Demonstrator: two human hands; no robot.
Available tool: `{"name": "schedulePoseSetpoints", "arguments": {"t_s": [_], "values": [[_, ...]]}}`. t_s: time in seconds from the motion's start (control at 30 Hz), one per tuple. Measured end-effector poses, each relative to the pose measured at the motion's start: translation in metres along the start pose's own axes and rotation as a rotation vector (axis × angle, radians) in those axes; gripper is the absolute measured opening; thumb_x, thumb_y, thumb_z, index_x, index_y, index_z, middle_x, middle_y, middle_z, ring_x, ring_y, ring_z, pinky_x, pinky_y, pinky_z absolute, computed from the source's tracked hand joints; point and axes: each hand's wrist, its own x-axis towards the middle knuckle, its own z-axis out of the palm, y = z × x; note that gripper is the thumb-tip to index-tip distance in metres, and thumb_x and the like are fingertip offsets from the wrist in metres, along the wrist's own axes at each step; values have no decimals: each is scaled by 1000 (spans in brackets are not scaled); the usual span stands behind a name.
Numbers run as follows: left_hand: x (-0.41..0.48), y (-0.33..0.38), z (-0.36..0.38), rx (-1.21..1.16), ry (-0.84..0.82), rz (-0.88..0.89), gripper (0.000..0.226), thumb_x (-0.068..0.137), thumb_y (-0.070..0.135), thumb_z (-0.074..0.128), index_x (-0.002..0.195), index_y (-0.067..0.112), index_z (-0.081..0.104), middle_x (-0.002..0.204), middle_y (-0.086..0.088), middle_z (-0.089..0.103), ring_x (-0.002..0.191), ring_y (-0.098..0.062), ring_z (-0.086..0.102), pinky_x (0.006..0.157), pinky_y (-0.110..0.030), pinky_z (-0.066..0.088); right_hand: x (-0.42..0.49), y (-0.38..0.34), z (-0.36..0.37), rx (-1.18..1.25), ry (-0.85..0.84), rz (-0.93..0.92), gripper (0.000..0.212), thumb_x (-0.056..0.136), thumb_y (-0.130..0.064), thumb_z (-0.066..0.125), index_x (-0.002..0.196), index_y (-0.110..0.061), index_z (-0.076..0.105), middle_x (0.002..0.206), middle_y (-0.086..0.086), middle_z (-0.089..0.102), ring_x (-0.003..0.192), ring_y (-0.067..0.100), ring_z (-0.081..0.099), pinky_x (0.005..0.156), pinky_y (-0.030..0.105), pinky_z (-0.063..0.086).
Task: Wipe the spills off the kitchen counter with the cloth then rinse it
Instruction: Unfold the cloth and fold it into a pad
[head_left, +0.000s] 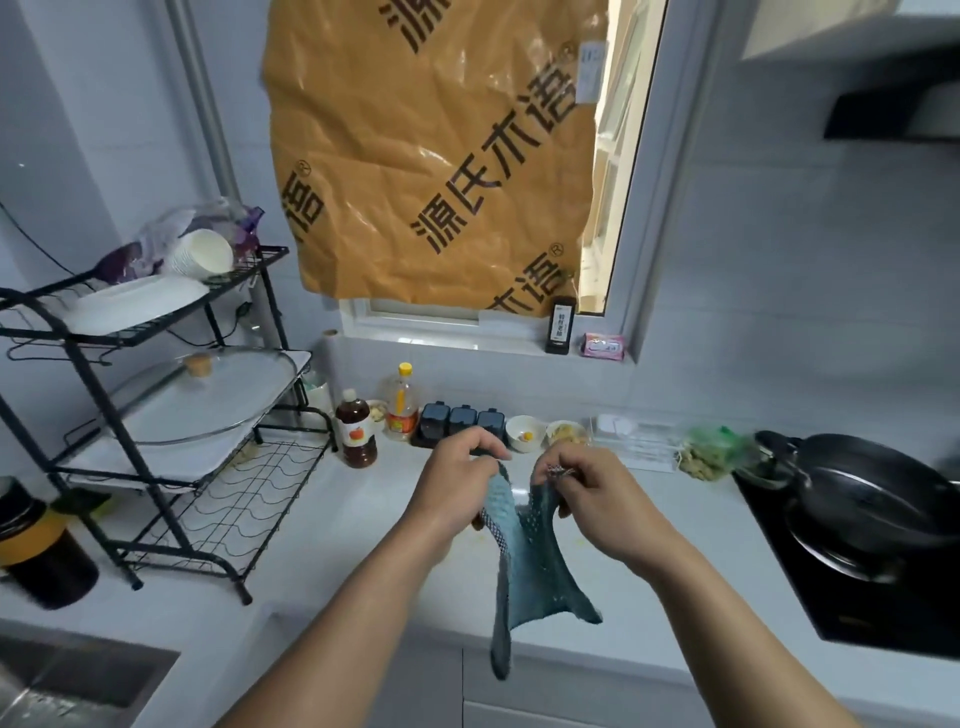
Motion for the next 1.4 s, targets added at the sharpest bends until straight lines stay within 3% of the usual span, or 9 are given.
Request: {"name": "schedulePoseSetpoints", "arguments": {"t_s": [0.1,0.2,0.3,0.47,0.6,0.77,0.97,1.2,1.4], "values": [[0,4,-2,-55,-88,-4,35,92,5,46,75,23,71,84,-6,65,64,-23,62,45,-28,47,0,-6,-5,-100,-9,95,37,88,2,47,77,-24,71,81,-3,69,69,8,58,71,37,51],[-1,6,-5,-77,-204,-23,31,94,7,45,88,21,72,92,-8,69,71,-22,67,58,-33,58,-2,-10,-3,-166,-64,114,16,83,-39,67,75,-26,70,79,-1,64,66,8,57,71,40,52],[-3,7,-10,-95,-296,-42,30,92,4,44,101,19,68,90,-10,69,69,-15,70,68,-30,61,-2,-9,4,-333,19,71,48,63,-73,75,75,-27,66,78,0,60,69,10,58,65,30,48],[-6,1,-15,-22,-454,-41,25,88,16,46,108,18,61,99,-6,73,81,-19,76,79,-33,61,-7,1,2,-500,65,-64,4,85,-25,75,89,-26,76,89,-10,56,83,4,56,74,25,46],[-3,-5,-12,185,-477,40,17,94,20,46,100,24,62,89,-1,75,72,-13,75,74,-38,61,-10,-4,-3,-533,-59,-99,6,90,-24,67,92,-26,73,91,-15,52,83,0,54,72,13,39],[15,2,-23,669,-693,220,21,87,47,56,81,28,63,81,8,68,71,-14,63,60,-34,46,-16,-22,-17,-311,-60,33,4,82,-27,66,79,-28,68,89,-13,60,80,6,59,71,20,46],[4,20,-33,286,-934,384,16,88,40,68,88,25,73,102,7,64,94,-9,64,79,-26,52,-25,-27,-30,3,-75,107,4,87,-14,72,87,-18,70,85,4,69,77,12,57,71,28,44],[-5,27,-28,518,-959,495,12,92,14,50,93,10,61,84,-13,58,71,-23,49,66,-45,43,-26,-37,-36,48,-126,48,9,90,-5,70,92,-12,75,97,6,75,92,20,68,84,29,54],[-10,24,-34,507,-929,490,20,87,36,68,85,16,70,88,2,60,78,-18,57,71,-39,48,-23,-37,-34,10,-163,23,17,88,-3,68,85,-18,75,83,-9,73,73,0,62,67,11,45]]}}
